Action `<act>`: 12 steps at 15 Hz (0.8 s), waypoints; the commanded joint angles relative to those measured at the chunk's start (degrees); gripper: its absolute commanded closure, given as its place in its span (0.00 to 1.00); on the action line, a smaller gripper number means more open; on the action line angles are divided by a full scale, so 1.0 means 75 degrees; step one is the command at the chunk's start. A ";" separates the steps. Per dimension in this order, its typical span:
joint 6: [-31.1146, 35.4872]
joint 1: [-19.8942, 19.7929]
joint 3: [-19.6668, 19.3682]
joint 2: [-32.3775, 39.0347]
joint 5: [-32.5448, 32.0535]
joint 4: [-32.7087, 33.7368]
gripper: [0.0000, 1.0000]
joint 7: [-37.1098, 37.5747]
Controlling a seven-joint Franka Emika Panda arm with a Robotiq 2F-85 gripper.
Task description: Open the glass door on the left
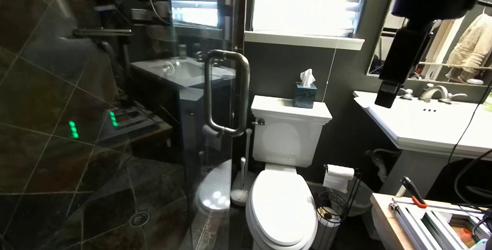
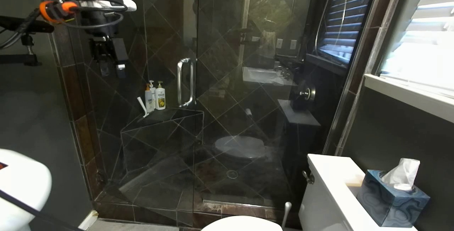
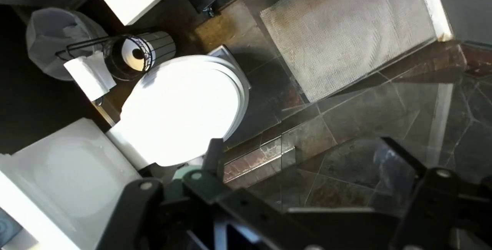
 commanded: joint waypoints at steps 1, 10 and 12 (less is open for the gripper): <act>-0.0479 0.0058 -0.0422 0.0320 -0.0156 0.0613 0.00 -0.1782; -0.0429 0.0149 -0.0730 0.0511 -0.0154 0.0759 0.00 -0.3673; -0.0435 0.0166 -0.0730 0.0541 -0.0158 0.0778 0.00 -0.3707</act>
